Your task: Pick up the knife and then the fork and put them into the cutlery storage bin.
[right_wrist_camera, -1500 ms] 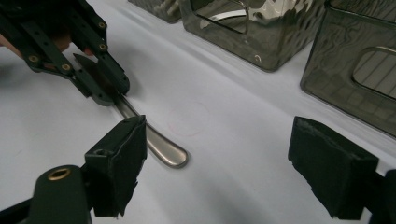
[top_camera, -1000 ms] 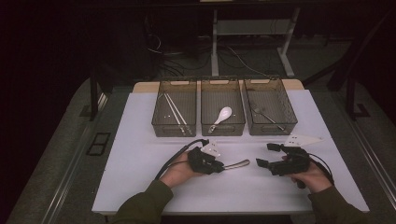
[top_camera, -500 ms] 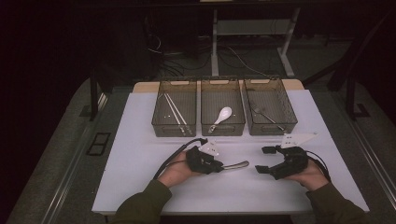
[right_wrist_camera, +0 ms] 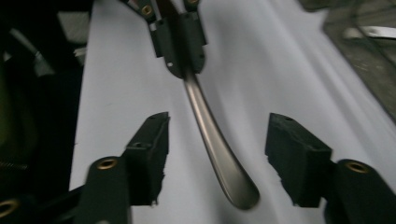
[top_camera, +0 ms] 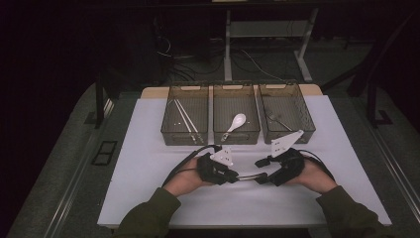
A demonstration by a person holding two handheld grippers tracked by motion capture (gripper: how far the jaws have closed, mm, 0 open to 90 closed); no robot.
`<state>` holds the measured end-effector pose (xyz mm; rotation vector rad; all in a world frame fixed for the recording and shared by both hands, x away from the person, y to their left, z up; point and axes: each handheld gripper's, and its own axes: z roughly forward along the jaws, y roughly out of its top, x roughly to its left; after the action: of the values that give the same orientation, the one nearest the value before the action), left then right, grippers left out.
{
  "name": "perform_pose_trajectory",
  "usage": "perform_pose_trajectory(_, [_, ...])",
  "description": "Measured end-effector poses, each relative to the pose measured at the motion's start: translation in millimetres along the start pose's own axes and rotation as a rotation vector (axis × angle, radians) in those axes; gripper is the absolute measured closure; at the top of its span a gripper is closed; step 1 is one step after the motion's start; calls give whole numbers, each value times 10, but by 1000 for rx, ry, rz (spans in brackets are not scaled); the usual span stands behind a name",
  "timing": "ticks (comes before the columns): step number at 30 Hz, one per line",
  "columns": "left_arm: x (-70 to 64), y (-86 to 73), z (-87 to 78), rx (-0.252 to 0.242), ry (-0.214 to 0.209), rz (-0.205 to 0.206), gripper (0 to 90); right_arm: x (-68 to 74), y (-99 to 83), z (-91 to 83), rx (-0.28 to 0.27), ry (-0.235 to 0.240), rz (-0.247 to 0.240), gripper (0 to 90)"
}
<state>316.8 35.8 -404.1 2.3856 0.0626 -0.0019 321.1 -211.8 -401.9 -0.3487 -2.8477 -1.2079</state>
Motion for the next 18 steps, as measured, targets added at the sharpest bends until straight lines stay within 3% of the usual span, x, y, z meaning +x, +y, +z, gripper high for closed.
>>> perform_pose_trajectory(4, [-2,111,-47,10,-2,33,794,7,123,124,57,18,-61,499])
perform_pose_trajectory(6, [-5,163,-68,14,-7,42,794,14,167,178,78,34,-73,530])
perform_pose_trajectory(7, [-21,182,-74,17,-15,28,794,19,187,203,88,42,-82,547])
perform_pose_trajectory(10, [-2,239,-84,24,-10,65,793,46,238,255,112,59,-96,608])
perform_pose_trajectory(16, [-3,277,-67,25,-26,80,793,46,266,303,138,60,-135,697])
perform_pose_trajectory(18, [-3,285,-57,23,-25,86,793,72,278,314,149,67,-127,725])
